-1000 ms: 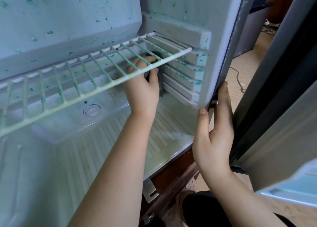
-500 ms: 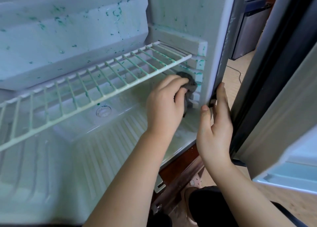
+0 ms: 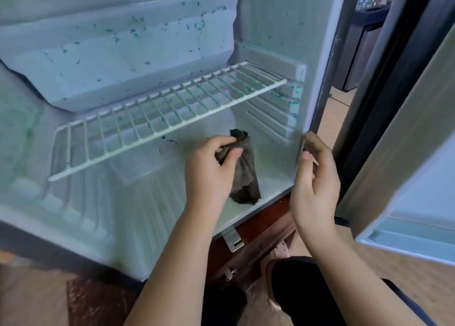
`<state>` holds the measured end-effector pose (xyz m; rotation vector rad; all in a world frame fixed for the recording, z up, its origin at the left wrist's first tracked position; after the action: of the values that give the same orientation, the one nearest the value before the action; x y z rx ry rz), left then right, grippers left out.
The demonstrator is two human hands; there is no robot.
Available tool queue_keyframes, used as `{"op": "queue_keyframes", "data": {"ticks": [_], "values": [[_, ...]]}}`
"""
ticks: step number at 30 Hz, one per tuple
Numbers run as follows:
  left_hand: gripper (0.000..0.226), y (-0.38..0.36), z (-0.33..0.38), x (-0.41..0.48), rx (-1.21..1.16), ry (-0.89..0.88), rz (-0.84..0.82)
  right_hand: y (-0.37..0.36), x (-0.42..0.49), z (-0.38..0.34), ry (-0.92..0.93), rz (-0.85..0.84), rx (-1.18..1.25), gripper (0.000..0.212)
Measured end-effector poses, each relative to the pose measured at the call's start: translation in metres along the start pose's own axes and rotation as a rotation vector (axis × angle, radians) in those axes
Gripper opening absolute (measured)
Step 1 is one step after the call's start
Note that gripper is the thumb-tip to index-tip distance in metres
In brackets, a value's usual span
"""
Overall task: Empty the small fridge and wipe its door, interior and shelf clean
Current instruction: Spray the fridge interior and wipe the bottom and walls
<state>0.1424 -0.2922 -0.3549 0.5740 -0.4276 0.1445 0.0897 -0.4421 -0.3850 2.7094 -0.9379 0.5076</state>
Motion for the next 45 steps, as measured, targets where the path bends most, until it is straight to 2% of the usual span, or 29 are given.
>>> {"op": "queue_keyframes", "data": {"ticks": [4, 6, 9, 11, 13, 15, 18, 21, 25, 27, 31, 33, 35, 36, 38, 41, 43, 45], "values": [[0.012, 0.009, -0.007, 0.002, -0.054, 0.198, 0.001, -0.009, -0.006, -0.002, 0.216, -0.028, -0.131, 0.019], [0.02, 0.011, -0.013, 0.004, -0.088, 0.289, 0.015, -0.015, -0.011, -0.003, 0.295, -0.131, -0.154, 0.015], [0.026, 0.014, -0.014, 0.006, -0.218, 0.405, -0.013, -0.027, -0.019, -0.002, 0.32, -0.323, -0.261, 0.021], [0.016, 0.016, -0.009, 0.005, -0.426, 0.46, -0.1, -0.033, -0.021, 0.001, 0.279, -0.367, -0.319, 0.028], [0.01, 0.017, -0.004, 0.005, -0.554, 0.452, -0.211, -0.035, -0.019, 0.003, 0.225, -0.333, -0.302, 0.025], [0.012, 0.019, -0.001, 0.005, -0.59, 0.425, -0.277, -0.034, -0.014, 0.002, 0.168, -0.296, -0.232, 0.014], [0.014, 0.023, -0.004, 0.007, -0.592, 0.421, -0.26, -0.027, -0.006, 0.0, 0.146, -0.272, -0.202, 0.011], [0.017, 0.032, -0.008, 0.011, -0.551, 0.395, -0.214, -0.016, 0.002, 0.001, 0.095, -0.227, -0.224, 0.011], [0.018, 0.033, -0.011, 0.01, -0.372, 0.289, -0.185, -0.007, 0.011, -0.001, -0.043, -0.201, -0.087, 0.013], [0.014, 0.026, -0.002, 0.007, -0.297, 0.205, -0.252, -0.008, 0.014, -0.005, -0.061, -0.231, -0.051, 0.017], [0.02, 0.009, 0.012, -0.001, -0.253, 0.128, -0.396, -0.012, 0.016, -0.017, -0.01, -0.27, -0.003, 0.007], [0.021, 0.007, 0.011, 0.001, -0.19, 0.08, -0.364, -0.013, 0.018, -0.019, -0.024, -0.293, 0.037, 0.007], [0.012, 0.01, 0.008, 0.006, -0.156, 0.067, -0.294, -0.015, 0.02, -0.017, -0.071, -0.346, 0.075, 0.005], [0.009, 0.011, 0.007, 0.008, -0.181, 0.083, -0.251, -0.016, 0.019, -0.015, -0.074, -0.381, 0.067, 0.002], [0.012, 0.016, 0.005, 0.013, -0.316, 0.166, -0.182, -0.018, 0.016, -0.01, -0.039, -0.454, 0.012, 0.015], [0.013, 0.023, 0.004, 0.017, -0.472, 0.258, -0.129, -0.022, 0.007, 0.003, 0.007, -0.557, -0.25, 0.031], [0.012, 0.027, 0.005, 0.017, -0.562, 0.287, -0.094, -0.027, 0.001, 0.011, 0.023, -0.614, -0.42, 0.024], [0.011, 0.028, 0.007, 0.018, -0.606, 0.295, -0.052, -0.032, -0.003, 0.014, 0.033, -0.621, -0.47, 0.016]]}}
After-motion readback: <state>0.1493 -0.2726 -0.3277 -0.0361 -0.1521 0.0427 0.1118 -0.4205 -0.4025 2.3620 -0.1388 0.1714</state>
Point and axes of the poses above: each hand's wrist, its own x-axis towards the middle knuckle, its own y-axis out of the back of the hand, z = x × y, the point moved 1 cm from there along x, towards the middle knuckle, and after that the axes turned 2 degrees about -z, right-handed, at the moved point
